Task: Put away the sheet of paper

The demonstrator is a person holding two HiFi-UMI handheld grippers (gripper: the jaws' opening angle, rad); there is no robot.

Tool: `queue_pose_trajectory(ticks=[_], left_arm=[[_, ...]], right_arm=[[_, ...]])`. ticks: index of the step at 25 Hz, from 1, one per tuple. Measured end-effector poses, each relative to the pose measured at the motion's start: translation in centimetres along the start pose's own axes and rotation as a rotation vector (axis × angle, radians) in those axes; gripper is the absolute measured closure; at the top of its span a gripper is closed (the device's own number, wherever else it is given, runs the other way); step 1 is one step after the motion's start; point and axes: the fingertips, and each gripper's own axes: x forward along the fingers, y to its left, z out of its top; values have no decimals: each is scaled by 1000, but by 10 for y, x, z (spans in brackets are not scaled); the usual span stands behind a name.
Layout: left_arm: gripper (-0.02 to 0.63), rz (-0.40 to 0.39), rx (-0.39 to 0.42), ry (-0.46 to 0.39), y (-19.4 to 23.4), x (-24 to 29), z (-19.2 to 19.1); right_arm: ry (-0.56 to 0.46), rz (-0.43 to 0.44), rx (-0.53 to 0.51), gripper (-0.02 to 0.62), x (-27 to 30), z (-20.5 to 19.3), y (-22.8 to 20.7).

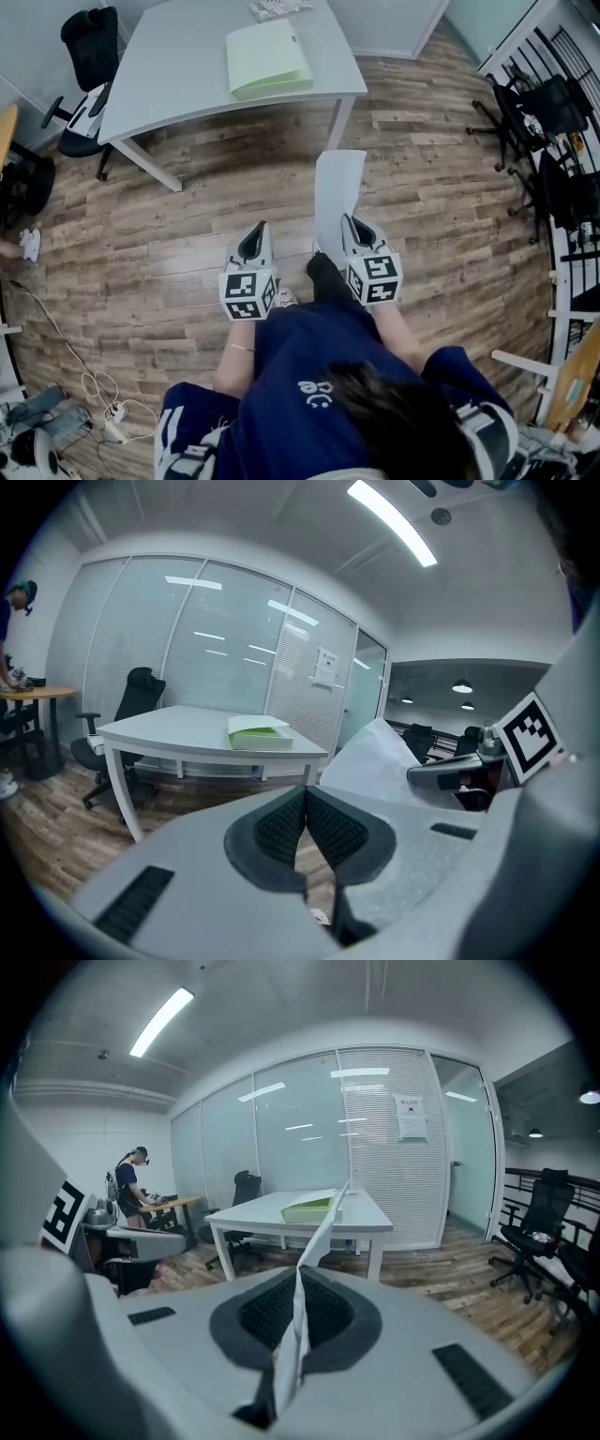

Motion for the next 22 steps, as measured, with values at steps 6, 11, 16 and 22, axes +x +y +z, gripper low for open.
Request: queue_pose_trajectory(ticks=[6, 11, 16, 22], left_arm=[[601, 43, 10, 19, 6, 36, 10], [601, 100, 10, 44, 14, 82, 24], [601, 128, 24, 56, 10, 135, 42], [601, 158, 64, 91, 2, 190, 61]], right_arm=[[15, 25, 21, 586, 40, 12, -38], [23, 45, 30, 586, 82, 29, -73], [34, 81, 33, 586, 122, 43, -110], [34, 123, 39, 586, 162, 68, -146]])
